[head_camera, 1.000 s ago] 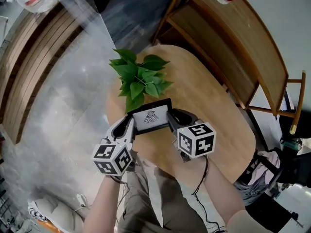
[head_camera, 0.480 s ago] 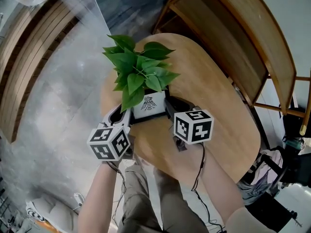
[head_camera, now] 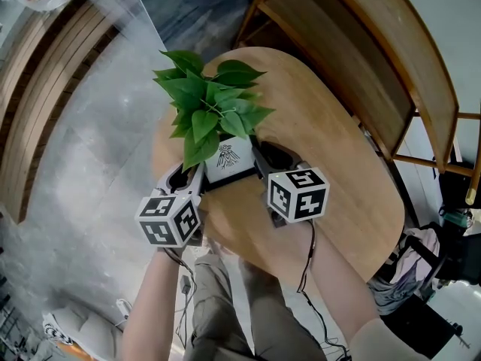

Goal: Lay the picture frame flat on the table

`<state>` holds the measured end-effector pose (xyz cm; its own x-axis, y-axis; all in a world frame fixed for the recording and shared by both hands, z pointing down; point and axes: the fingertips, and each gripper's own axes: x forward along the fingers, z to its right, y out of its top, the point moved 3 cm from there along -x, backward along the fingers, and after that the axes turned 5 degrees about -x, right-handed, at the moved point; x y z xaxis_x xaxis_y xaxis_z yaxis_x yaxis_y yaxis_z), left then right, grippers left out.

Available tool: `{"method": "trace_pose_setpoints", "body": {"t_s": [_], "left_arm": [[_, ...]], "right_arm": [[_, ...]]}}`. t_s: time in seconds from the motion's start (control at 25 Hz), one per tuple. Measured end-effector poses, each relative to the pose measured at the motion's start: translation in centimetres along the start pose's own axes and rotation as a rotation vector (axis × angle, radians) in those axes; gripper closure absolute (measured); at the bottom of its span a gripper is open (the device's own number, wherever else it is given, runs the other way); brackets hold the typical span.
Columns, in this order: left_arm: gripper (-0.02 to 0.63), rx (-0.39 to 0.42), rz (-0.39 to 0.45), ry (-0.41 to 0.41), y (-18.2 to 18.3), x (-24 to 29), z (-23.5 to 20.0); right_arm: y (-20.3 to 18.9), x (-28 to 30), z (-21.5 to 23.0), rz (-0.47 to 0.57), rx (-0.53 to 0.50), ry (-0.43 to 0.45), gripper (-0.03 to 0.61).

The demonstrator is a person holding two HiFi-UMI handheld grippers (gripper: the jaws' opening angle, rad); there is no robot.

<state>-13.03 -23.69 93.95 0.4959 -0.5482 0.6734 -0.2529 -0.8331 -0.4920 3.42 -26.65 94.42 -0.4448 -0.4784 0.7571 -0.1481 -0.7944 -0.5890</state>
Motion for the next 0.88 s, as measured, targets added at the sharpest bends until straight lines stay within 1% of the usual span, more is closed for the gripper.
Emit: {"method": "trace_pose_setpoints", "body": {"t_s": [0.12, 0.2, 0.36, 0.56, 0.68, 0.72, 0.8, 0.88], "left_arm": [[0.523, 0.003, 0.010, 0.016, 0.2, -0.9, 0.3], [0.523, 0.003, 0.006, 0.018, 0.3, -1.8, 0.8], [0.537, 0.052, -0.032, 0.003, 0.7, -4.2, 2.6], [0.579, 0.112, -0.021, 0.009, 3.4, -8.4, 5.7], [0.587, 0.139, 0.002, -0.005, 5.6, -11.1, 8.1], [0.589, 0.140, 0.008, -0.013, 6.3, -12.1, 8.8], [0.590, 0.149, 0.014, -0.033, 7.6, -14.5, 10.7], [0.591, 0.189, 0.029, -0.050, 9.2, -17.3, 12.8]], "right_arm": [[0.6, -1.2, -0.1, 0.010, -0.013, -0.008, 0.513], [0.9, -2.4, -0.3, 0.010, 0.005, -0.002, 0.539], [2.4, -5.6, -1.2, 0.023, 0.024, 0.010, 0.554], [6.0, -10.5, -3.8, 0.069, 0.007, 0.040, 0.563], [8.6, -14.0, -5.7, 0.102, -0.015, 0.058, 0.566], [9.5, -15.3, -6.4, 0.113, -0.033, 0.064, 0.568], [11.4, -18.0, -8.0, 0.134, -0.117, 0.066, 0.569], [13.5, -21.0, -9.7, 0.164, -0.210, 0.066, 0.571]]}}
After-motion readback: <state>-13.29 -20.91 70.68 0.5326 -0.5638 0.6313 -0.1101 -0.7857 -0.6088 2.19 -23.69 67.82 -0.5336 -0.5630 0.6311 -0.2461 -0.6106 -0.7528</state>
